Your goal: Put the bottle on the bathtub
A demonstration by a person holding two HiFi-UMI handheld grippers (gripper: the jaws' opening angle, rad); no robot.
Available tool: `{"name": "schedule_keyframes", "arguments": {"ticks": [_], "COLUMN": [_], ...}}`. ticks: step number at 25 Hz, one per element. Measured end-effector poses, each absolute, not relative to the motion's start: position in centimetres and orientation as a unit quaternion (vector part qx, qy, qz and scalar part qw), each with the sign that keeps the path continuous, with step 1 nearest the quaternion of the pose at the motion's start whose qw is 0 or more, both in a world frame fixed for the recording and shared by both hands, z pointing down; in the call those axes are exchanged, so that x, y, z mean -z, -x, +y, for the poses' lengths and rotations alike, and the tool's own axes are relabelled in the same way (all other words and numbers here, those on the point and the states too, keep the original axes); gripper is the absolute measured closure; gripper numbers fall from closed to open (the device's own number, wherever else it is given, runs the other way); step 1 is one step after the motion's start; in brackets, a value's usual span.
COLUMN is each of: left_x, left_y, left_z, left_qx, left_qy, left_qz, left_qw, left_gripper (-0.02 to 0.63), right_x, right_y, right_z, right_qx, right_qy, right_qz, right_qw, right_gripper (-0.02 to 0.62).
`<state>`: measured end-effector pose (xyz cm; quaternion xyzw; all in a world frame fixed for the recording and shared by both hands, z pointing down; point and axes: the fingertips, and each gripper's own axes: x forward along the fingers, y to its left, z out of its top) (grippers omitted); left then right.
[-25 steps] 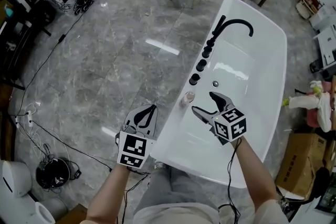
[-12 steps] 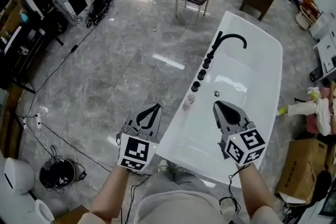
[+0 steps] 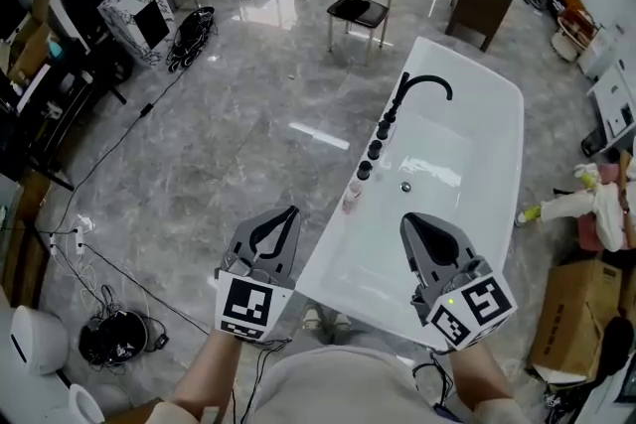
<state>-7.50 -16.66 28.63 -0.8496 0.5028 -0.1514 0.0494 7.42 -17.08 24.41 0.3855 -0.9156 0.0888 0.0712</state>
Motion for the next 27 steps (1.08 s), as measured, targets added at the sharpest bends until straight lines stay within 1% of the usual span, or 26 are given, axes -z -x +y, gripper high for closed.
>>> {"name": "schedule_keyframes", "arguments": {"ticks": [5,9,12,16,23,27], "left_x": [-26.8,-25.9,-25.8,-25.9,-25.5,-25.1], "left_y": [6.9,6.4,6.4,6.5,6.9,6.8], "left_z": [-14.6,-13.3,-13.2,-13.3,-13.7,-13.8], "left_qx": [0.142,0.139,0.14,0.145,0.135,0.129], "left_qy": [0.85,0.852,0.85,0.85,0.846,0.841], "left_qz": [0.504,0.501,0.504,0.503,0.514,0.522], "left_qw": [0.054,0.062,0.062,0.063,0.054,0.053], "left_gripper": [0.584,0.584,0.584,0.584,0.584,0.584], "right_x": [-23.0,-23.6,-24.1,-23.7,-23.4,-24.3], "right_y": [-8.0,-8.0,-7.9,-8.4,-8.5,-7.9], "right_z": [-14.2,-13.4,-13.1,-13.3,-13.6,-13.3], "right_qx": [-0.062,-0.073,-0.077,-0.046,-0.043,-0.036], "right_qy": [-0.387,-0.391,-0.392,-0.4,-0.405,-0.393], "right_qz": [-0.918,-0.915,-0.914,-0.911,-0.909,-0.913], "right_qw": [0.065,0.063,0.072,0.092,0.084,0.103], "right_gripper": [0.568,0.568,0.568,0.568,0.568,0.568]}}
